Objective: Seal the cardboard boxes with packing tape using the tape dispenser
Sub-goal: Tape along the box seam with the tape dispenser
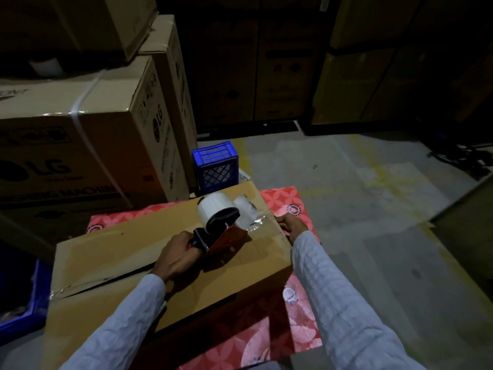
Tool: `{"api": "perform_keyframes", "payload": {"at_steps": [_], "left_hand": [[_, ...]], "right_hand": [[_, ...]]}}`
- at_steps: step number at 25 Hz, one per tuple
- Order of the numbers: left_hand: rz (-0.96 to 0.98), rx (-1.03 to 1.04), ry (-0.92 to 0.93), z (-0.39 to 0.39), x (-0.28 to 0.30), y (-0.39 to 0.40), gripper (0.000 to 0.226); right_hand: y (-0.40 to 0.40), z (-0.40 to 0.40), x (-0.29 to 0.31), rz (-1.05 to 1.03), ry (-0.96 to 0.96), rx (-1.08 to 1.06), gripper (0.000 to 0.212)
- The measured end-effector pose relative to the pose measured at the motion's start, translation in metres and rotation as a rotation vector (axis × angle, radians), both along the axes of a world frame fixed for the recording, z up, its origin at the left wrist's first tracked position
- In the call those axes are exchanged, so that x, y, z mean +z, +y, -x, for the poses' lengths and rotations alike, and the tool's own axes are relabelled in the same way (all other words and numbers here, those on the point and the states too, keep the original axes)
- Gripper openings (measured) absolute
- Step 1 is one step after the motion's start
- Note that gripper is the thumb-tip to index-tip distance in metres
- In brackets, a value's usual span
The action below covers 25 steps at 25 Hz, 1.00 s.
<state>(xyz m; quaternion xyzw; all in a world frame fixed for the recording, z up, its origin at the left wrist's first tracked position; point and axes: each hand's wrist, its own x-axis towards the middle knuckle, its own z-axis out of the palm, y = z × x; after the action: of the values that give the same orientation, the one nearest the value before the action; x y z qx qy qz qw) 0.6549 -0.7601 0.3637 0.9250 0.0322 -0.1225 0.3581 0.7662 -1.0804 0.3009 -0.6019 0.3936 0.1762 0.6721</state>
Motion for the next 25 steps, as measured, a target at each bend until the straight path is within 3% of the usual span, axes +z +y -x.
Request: {"api": "perform_keyframes", "payload": {"at_steps": [3,5,9,11,13,14,16,18,20,25], "left_hand": [[0.002,-0.010,0.008,0.000,0.001,-0.003,0.033],[0.000,-0.016,0.006,0.001,0.001,-0.005,0.031],[-0.005,-0.003,0.005,0.004,0.003,-0.005,0.031],[-0.027,-0.006,-0.009,0.005,0.006,-0.007,0.028],[-0.027,-0.015,-0.008,0.003,0.008,-0.008,0.024],[-0.025,-0.008,-0.003,0.002,0.008,-0.007,0.023],[-0.020,-0.002,0.001,-0.001,0.006,-0.005,0.023],[-0.012,0.006,0.004,-0.004,0.006,-0.004,0.025],[-0.010,0.009,0.009,-0.009,0.005,-0.006,0.026],[-0.036,0.020,0.022,-0.028,0.004,-0.022,0.030]], "right_hand": [[0.002,-0.008,0.015,0.056,0.023,0.072,0.050],[0.006,-0.005,0.020,0.205,0.017,0.162,0.042],[-0.025,-0.043,-0.091,0.509,-0.091,0.341,0.060],[-0.035,-0.031,-0.083,0.560,-0.135,0.314,0.048],[-0.016,0.011,-0.014,0.483,-0.203,0.169,0.018],[-0.004,0.023,0.006,0.469,-0.311,0.087,0.021],[0.019,0.036,0.031,0.508,-0.476,0.194,0.029],[0.048,0.044,0.040,0.691,-0.433,0.317,0.034],[0.067,0.047,0.039,0.860,-0.416,0.249,0.030],[0.065,0.023,0.051,0.874,-0.439,0.109,0.017]]}}
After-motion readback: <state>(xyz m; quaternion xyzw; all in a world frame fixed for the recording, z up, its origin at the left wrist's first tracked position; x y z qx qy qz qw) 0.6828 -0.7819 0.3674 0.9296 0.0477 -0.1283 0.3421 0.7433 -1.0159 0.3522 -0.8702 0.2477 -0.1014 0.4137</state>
